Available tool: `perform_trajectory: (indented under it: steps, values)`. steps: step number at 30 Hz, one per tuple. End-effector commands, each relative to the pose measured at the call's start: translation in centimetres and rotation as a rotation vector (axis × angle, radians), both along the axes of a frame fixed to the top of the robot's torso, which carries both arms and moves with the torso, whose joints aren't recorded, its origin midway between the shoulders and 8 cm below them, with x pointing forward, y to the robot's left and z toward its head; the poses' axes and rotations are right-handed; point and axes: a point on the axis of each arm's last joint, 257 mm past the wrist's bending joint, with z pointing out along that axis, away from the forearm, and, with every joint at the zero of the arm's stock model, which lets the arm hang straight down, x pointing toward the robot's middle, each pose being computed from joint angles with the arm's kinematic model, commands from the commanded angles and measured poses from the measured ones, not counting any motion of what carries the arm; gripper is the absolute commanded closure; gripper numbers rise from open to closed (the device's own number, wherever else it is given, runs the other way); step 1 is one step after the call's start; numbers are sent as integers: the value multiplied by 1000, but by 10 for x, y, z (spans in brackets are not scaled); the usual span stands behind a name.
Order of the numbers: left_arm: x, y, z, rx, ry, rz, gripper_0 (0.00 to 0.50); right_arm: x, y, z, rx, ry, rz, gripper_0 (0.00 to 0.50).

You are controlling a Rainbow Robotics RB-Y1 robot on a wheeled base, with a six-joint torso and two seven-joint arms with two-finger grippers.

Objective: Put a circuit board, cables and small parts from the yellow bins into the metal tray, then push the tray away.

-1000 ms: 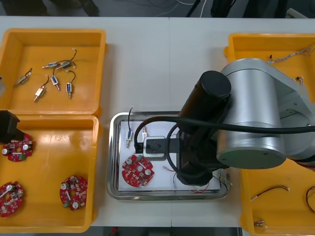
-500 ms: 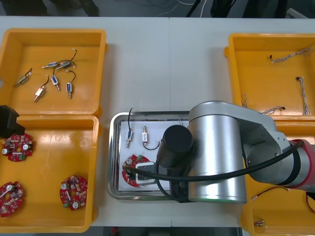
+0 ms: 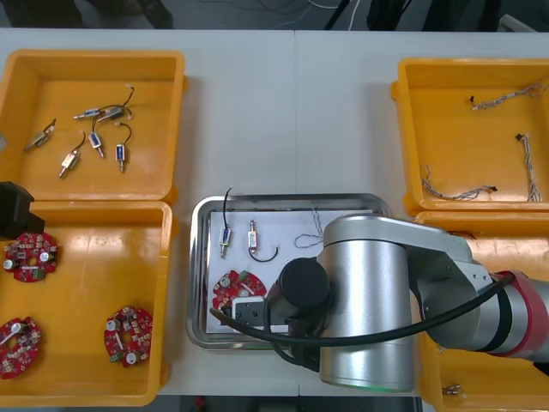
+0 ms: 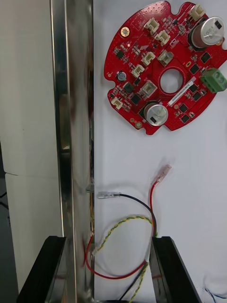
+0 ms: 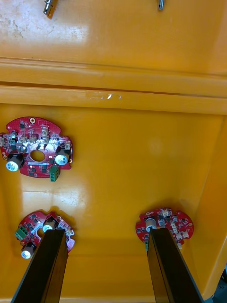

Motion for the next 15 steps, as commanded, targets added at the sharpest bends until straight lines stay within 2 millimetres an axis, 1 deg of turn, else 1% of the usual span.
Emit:
perform_trajectory:
  steps: [1,7,11,15]
  values:
    - [1,16,17,93,-43,-70,0,-19,10,-14,38,26,-37,0]
    - [1,16,17,93,-43,-70,0,-22,7,-23,17,6,-47,0]
    - [1,16,17,93,-43,-70,0,-27,10,-25,21,25,-50,0]
    - [1,16,17,93,-43,-70,0,-31,15,-33,26,45,-53,0]
